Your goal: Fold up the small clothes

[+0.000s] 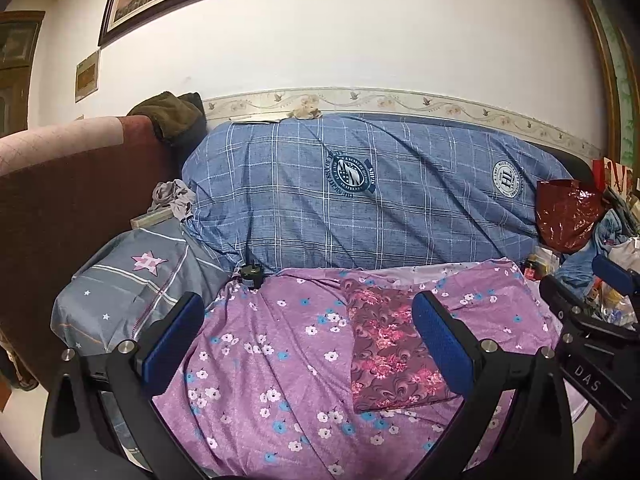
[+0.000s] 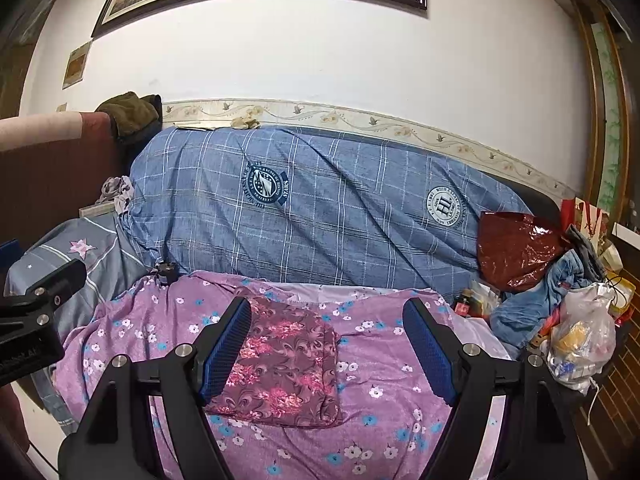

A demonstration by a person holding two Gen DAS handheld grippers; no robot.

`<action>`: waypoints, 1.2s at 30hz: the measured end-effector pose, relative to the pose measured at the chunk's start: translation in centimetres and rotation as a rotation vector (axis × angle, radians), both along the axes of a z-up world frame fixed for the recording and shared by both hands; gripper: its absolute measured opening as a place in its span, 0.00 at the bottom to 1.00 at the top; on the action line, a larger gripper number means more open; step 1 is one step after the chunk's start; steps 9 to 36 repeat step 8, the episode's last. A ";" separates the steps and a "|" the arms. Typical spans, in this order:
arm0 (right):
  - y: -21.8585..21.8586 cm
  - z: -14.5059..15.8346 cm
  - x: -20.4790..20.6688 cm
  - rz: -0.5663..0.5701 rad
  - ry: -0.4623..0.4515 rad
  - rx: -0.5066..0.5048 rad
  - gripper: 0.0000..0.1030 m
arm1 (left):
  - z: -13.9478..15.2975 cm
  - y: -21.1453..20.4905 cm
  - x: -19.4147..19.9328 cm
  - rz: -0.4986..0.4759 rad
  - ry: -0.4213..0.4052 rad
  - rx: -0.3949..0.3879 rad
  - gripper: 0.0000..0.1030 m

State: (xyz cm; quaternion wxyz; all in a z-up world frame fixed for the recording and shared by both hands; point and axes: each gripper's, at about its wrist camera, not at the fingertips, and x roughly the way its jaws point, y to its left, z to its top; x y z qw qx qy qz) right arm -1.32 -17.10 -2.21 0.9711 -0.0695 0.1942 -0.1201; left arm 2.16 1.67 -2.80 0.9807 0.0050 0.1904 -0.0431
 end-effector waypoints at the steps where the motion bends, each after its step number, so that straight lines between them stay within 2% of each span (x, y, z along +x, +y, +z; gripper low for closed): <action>1: 0.0 -0.1 0.1 0.000 0.003 -0.001 0.78 | 0.0 0.0 0.2 -0.002 0.001 -0.002 1.00; 8: -0.6 -1.3 2.5 0.006 0.036 0.005 0.78 | -1.1 -0.2 3.3 -0.052 0.010 -0.047 1.00; 36: -0.6 -1.3 2.5 0.006 0.036 0.005 0.78 | -1.1 -0.2 3.3 -0.052 0.010 -0.047 1.00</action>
